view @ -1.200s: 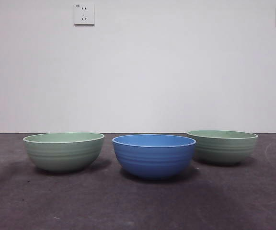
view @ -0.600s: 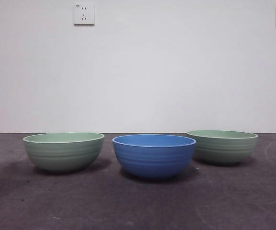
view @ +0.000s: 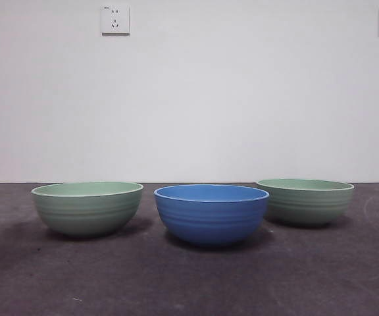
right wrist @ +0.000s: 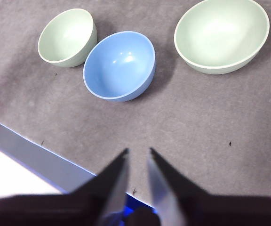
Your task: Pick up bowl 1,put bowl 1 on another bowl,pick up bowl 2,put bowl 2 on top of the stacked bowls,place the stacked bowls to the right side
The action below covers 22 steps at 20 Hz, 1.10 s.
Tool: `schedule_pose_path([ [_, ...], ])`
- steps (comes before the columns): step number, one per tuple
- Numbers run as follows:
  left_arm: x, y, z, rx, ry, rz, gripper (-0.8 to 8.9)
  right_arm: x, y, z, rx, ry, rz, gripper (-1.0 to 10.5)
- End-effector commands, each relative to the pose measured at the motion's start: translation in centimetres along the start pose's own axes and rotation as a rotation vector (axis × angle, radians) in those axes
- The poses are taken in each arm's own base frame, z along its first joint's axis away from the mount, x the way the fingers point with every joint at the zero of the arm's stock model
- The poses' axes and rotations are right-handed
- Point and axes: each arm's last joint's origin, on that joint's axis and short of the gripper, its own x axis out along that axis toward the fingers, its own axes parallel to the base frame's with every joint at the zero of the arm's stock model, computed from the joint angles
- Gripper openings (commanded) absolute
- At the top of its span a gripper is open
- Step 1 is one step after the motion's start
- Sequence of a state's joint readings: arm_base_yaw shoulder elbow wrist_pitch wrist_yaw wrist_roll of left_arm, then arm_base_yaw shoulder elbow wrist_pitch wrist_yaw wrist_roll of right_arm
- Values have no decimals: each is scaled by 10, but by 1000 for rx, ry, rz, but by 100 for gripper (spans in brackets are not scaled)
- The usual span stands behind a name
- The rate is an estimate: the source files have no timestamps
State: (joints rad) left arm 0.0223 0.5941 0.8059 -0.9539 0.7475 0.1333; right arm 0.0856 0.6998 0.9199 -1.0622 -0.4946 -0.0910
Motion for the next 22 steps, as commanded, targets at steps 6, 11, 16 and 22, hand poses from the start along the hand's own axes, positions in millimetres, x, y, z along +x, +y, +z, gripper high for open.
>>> schedule_pose_path([
  [6,0,0,1,-22,2,39,629,0,0,1,50,-2,-2,628],
  [11,0,0,1,-22,2,39,629,1,0,1,73,2,-2,627],
  [16,0,0,1,-22,2,39,629,6,-5,6,135,3,-40,626],
  [22,0,0,1,-23,2,38,629,26,-20,26,227,-20,-135,625],
])
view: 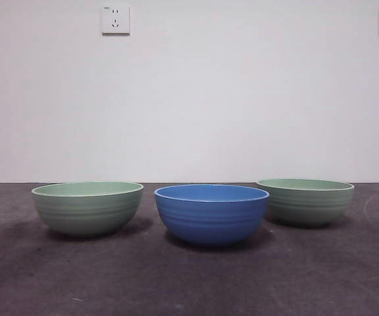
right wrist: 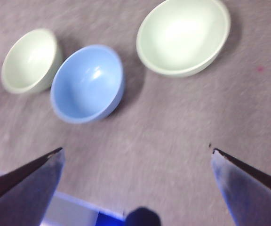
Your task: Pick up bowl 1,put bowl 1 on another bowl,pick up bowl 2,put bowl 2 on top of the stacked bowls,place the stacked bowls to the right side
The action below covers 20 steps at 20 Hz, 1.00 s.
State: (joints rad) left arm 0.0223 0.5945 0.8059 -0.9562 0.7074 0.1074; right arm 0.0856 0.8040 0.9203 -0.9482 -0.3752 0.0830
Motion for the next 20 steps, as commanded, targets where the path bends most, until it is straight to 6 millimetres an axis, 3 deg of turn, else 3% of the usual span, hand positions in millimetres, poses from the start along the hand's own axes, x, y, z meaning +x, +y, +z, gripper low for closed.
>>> schedule_pose_path([
  [1,-1,-1,1,5,-5,-2,629,13,-4,12,63,-10,-17,625],
  [12,-1,-1,0,0,0,-3,629,104,-39,49,135,84,-83,564],
  [20,-1,-1,0,0,0,-3,629,160,-62,56,153,115,-148,525],
])
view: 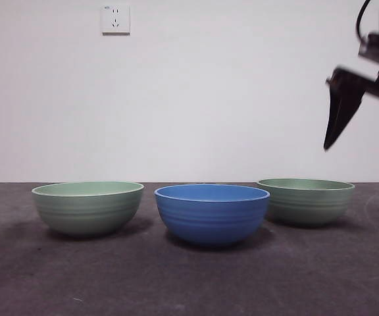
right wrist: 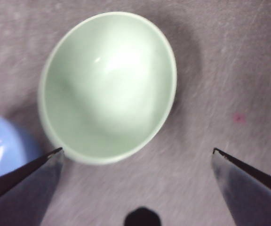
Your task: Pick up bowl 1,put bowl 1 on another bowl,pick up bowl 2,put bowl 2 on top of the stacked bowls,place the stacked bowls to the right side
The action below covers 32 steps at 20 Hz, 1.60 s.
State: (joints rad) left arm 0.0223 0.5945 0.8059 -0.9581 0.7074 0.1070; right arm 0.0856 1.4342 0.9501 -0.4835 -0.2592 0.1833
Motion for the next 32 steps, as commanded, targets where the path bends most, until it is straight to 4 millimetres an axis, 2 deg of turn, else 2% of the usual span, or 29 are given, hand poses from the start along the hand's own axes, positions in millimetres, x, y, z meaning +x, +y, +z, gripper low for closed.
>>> schedule_pose_path([
  [1,-1,-1,0,1,-1,-3,629,16,-4,3,12,6,-28,492],
  [6,-1,-1,0,2,-1,-3,629,40,-11,3,18,27,-36,447],
  [8,-1,-1,0,2,-1,-3,629,47,-12,4,18,29,-36,358],
  [11,-1,-1,0,2,-1,-2,629,55,-14,4,17,27,-35,309],
  [12,-1,-1,0,2,-1,-2,629,57,-15,4,17,26,-36,306],
  [14,-1,-1,0,1,0,-2,629,57,-15,5,14,15,-55,155],
  [17,-1,-1,0,1,0,-2,629,57,-15,6,11,2,-52,99],
  [19,-1,-1,0,1,0,-2,629,57,-15,6,11,1,-51,-10],
  [24,-1,-1,0,-1,2,-3,629,57,-14,8,6,-21,-48,-11],
  [27,-1,-1,0,-2,4,-3,629,51,-12,12,1,-41,-40,-11],
  [32,-1,-1,0,-1,2,-2,629,8,18,20,-80,-111,6,-11],
])
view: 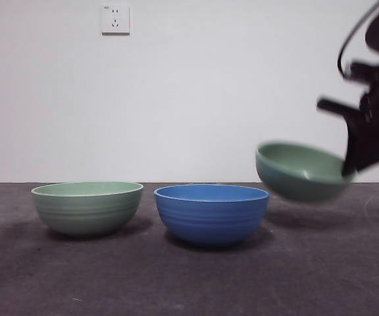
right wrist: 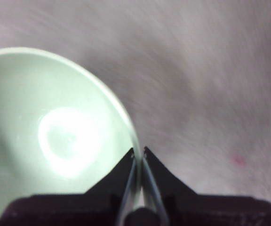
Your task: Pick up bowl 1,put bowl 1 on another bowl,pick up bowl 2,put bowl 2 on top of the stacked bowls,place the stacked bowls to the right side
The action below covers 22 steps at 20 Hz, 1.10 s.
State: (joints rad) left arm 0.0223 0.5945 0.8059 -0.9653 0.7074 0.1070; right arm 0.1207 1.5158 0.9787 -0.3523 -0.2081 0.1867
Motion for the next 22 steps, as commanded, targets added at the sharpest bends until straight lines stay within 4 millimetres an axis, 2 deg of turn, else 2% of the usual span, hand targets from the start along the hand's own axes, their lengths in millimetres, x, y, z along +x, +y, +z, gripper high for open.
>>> schedule_pose_path([
  [1,-1,-1,1,4,-3,-2,629,-20,20,8,-69,-38,38,-11],
  [4,-1,-1,1,4,-3,-2,629,-27,48,1,-141,0,91,-11],
  [8,-1,-1,1,4,-3,-2,629,-21,79,-13,-235,45,118,-11],
  [11,-1,-1,1,3,-2,-2,629,-12,94,-20,-280,64,106,-11],
  [17,0,-2,0,7,3,-9,629,22,107,-32,-303,114,99,-11],
  [22,0,-2,0,12,10,8,629,39,108,-41,-311,178,93,-4],
])
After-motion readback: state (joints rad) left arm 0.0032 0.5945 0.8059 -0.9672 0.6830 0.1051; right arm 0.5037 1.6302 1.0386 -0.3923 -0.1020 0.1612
